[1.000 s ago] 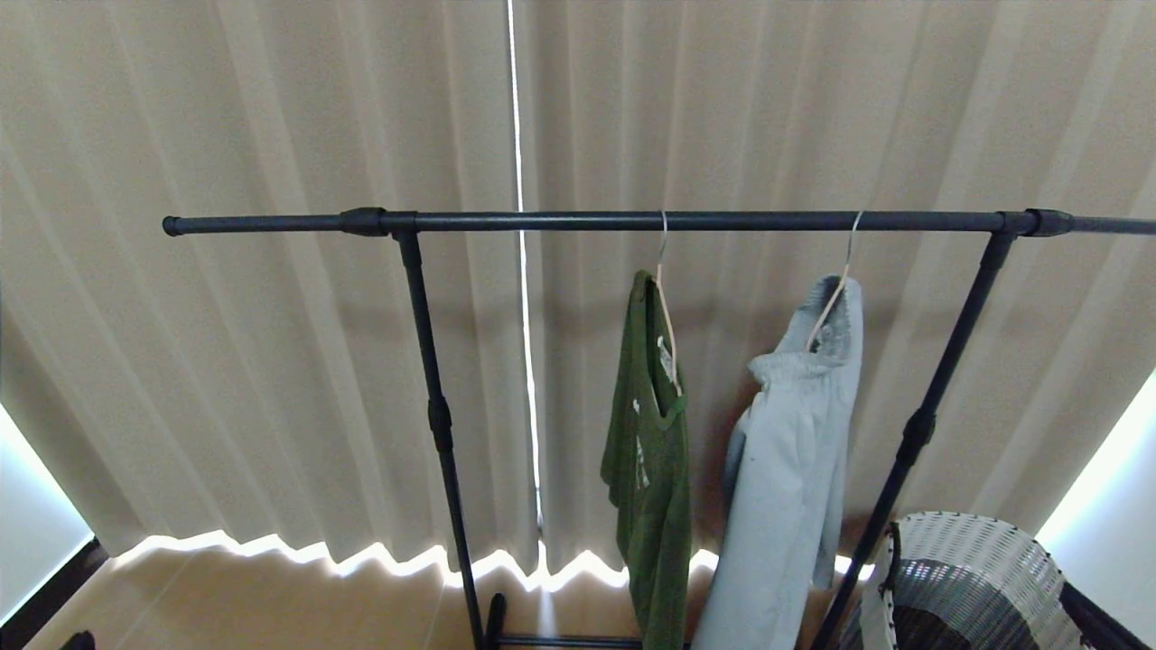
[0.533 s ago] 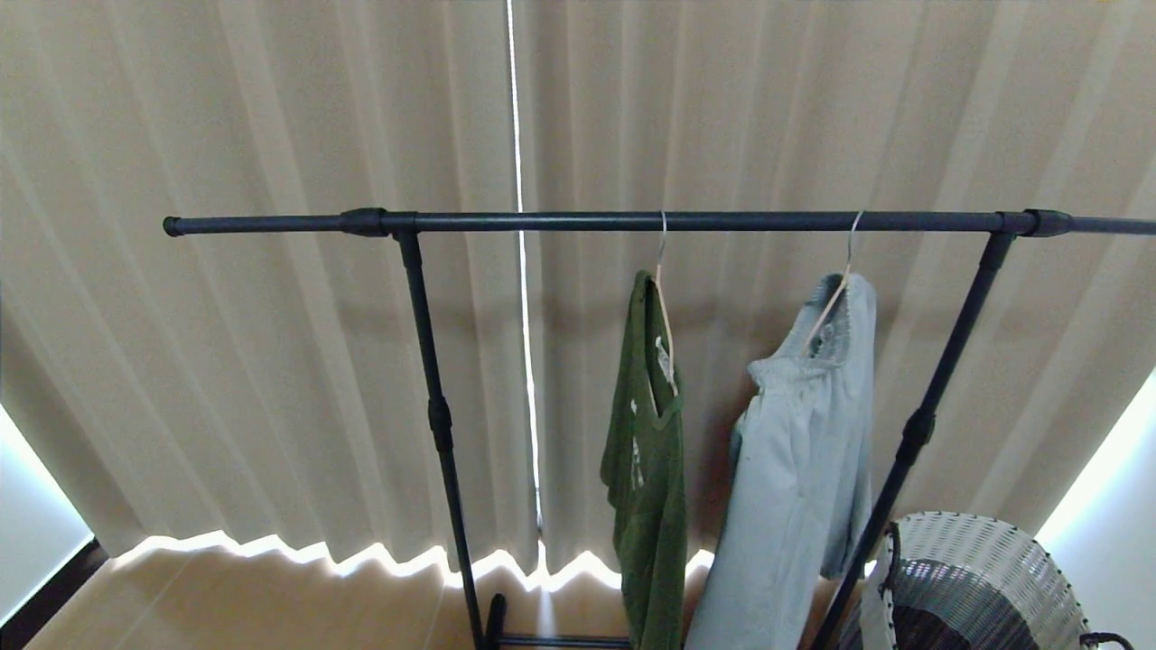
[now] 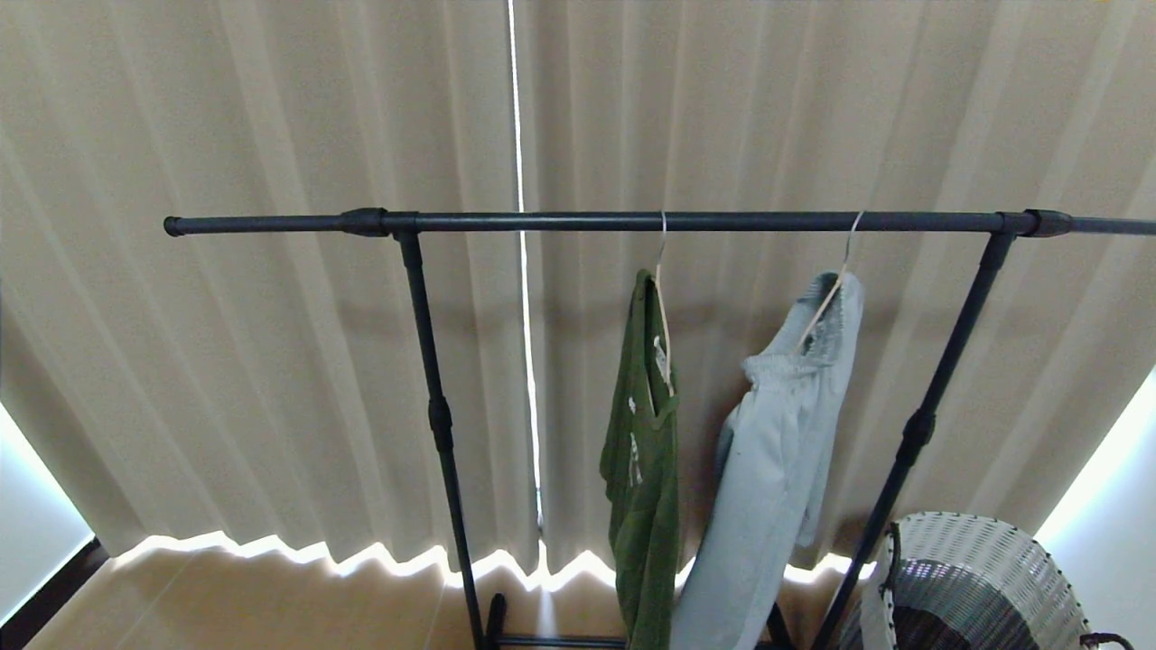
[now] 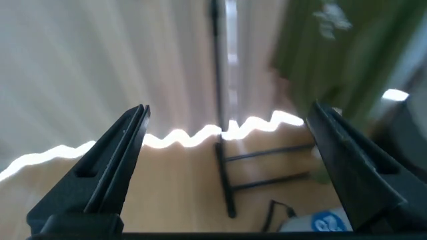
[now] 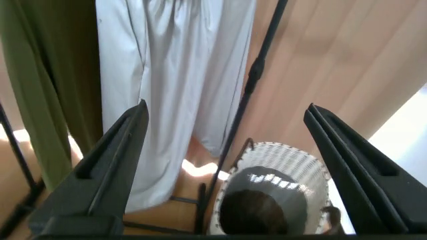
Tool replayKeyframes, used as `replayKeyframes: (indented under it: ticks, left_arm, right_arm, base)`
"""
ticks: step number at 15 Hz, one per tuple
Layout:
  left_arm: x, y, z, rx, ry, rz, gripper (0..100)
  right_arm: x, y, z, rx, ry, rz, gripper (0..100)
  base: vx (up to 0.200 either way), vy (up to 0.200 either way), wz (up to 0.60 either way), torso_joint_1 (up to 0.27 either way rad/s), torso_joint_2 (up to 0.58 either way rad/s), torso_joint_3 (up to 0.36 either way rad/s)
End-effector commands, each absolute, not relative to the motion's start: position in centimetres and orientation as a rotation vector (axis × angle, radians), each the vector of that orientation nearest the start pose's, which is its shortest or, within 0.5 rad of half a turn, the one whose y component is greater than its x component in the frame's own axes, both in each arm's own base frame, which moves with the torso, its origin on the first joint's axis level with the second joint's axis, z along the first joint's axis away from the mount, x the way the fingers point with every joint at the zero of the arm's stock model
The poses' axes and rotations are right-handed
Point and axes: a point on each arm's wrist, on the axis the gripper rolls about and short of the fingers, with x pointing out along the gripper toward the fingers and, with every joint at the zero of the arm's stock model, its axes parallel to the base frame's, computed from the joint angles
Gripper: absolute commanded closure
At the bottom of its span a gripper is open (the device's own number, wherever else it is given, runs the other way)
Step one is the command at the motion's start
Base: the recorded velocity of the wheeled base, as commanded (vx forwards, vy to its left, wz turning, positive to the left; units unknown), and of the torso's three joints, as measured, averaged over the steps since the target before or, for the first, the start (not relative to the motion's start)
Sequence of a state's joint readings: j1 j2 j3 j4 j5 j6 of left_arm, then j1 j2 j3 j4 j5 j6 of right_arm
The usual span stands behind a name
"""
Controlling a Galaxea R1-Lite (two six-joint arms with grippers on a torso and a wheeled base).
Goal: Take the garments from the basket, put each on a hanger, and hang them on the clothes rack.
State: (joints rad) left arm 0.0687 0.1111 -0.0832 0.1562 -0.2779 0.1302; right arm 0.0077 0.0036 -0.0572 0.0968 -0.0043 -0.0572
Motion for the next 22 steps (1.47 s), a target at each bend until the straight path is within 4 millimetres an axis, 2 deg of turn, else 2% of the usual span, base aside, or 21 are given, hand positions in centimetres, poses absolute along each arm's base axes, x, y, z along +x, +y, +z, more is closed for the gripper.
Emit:
replayKeyframes:
  ticks: [1, 3, 4, 22]
  left_arm:
    - [-2.29, -0.7, 8.4, 0.088, 0.127, -0.211, 0]
    - [-1.75, -0.36, 7.73, 0.088, 0.093, -0.064, 0]
    - [-1.74, -0.33, 7.7, 0.061, 0.095, -0.051, 0]
    - [-1.75, -0.32, 7.71, 0.054, 0.092, -0.05, 0]
  right_arm:
    - [-2.49, -0.02, 7.7, -0.042, 0.038, 0.01, 0]
    - [-2.3, -0.02, 7.6, -0.031, 0.009, 0.006, 0]
    - [-2.32, -0.01, 7.64, -0.005, 0.008, 0.009, 0]
    - [-2.31, -0.05, 7.66, 0.011, 0.006, -0.005, 0]
  base:
    - [0.0, 0.0, 0.0, 0.0, 0.0, 0.0]
    - [0.0, 0.0, 0.0, 0.0, 0.0, 0.0]
    - [0.0, 0.0, 0.0, 0.0, 0.0, 0.0]
    - [0.0, 0.0, 0.0, 0.0, 0.0, 0.0]
